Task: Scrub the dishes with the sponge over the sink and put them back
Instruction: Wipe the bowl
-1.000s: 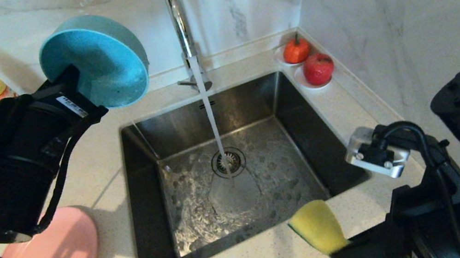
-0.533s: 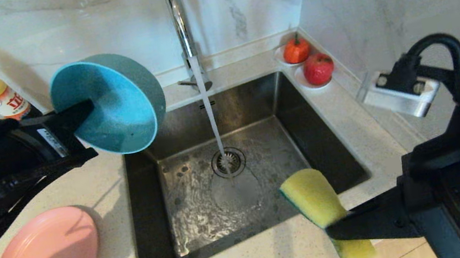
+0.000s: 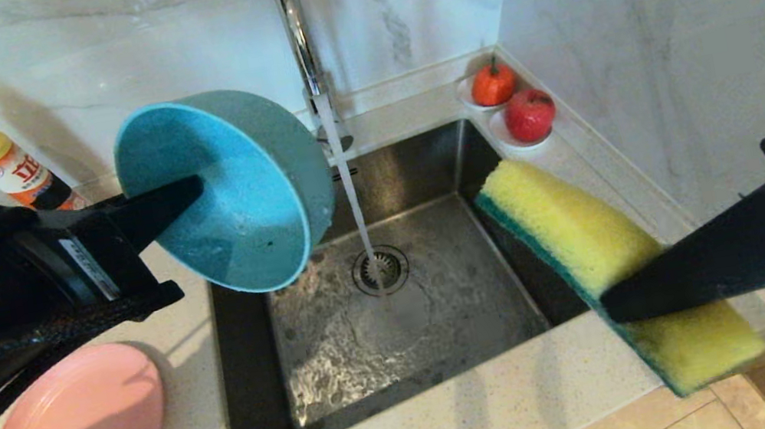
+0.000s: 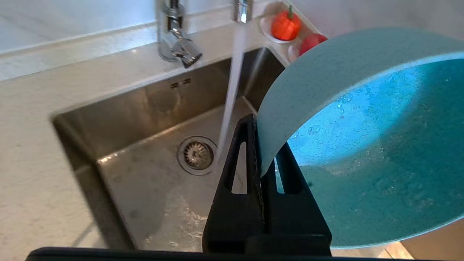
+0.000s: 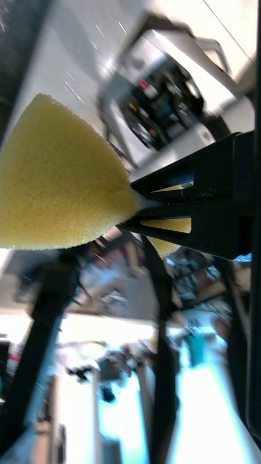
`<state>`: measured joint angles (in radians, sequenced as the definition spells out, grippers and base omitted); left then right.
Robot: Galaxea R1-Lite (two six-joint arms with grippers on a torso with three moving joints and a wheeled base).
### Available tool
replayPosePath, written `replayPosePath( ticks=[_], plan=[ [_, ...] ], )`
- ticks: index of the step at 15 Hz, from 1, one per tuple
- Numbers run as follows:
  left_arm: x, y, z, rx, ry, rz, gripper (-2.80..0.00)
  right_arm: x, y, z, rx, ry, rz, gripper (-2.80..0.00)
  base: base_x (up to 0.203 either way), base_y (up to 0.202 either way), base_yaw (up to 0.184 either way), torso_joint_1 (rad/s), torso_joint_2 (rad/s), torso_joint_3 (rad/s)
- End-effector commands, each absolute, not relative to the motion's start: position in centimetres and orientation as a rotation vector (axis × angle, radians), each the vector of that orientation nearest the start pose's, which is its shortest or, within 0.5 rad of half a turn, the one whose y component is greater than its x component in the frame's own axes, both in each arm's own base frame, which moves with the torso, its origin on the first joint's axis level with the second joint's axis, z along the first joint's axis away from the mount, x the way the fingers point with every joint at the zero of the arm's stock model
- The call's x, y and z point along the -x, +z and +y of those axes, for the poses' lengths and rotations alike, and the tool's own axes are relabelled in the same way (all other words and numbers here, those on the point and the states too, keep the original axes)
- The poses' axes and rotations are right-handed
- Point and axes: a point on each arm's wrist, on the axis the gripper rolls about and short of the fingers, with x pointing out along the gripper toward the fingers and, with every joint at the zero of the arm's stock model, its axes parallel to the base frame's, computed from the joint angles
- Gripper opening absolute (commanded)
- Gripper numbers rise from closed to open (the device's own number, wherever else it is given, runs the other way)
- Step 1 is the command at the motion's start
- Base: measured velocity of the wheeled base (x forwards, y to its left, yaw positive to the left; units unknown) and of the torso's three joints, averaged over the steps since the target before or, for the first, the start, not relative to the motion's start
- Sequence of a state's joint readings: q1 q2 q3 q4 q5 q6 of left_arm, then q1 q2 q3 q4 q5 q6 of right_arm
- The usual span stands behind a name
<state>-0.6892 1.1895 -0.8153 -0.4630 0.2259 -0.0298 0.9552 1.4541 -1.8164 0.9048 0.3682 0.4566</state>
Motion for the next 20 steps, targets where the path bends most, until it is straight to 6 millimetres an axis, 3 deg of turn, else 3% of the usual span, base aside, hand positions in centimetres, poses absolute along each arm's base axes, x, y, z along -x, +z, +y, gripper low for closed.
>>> replayPosePath(
  ticks=[1,5,9,12,17,20],
  plan=[
    [-15.0,28.9,-12.5,0.058,-0.49,-0.047,-2.8,-9.7,38.1,16.2,-0.197,1.15,0.876,-2.8,0.0,0.0,0.0,0.0,0.0,0.0],
    [-16.5,27.9,-15.3,0.053,-0.477,-0.029,-2.8,-10.0,37.8,16.7,-0.182,1.149,0.893,-2.8,0.0,0.0,0.0,0.0,0.0,0.0],
    [-19.0,26.7,-18.7,0.079,-0.342,-0.022,-2.8,-10.7,37.1,18.0,-0.171,1.142,0.92,-2.8,0.0,0.0,0.0,0.0,0.0,0.0],
    [-19.3,26.1,-20.8,0.124,-0.266,-0.009,-2.8,-11.3,36.7,18.8,-0.165,1.136,0.937,-2.8,0.0,0.0,0.0,0.0,0.0,0.0],
    [-18.4,26.3,-21.3,0.155,-0.272,-0.039,-2.8,-12.8,35.7,21.1,-0.178,1.131,0.937,-2.8,0.0,0.0,0.0,0.0,0.0,0.0],
    [-17.5,26.3,-20.5,0.156,-0.283,-0.039,-2.8,-13.2,35.2,21.5,-0.177,1.12,0.951,-2.8,0.0,0.0,0.0,0.0,0.0,0.0]
  ],
)
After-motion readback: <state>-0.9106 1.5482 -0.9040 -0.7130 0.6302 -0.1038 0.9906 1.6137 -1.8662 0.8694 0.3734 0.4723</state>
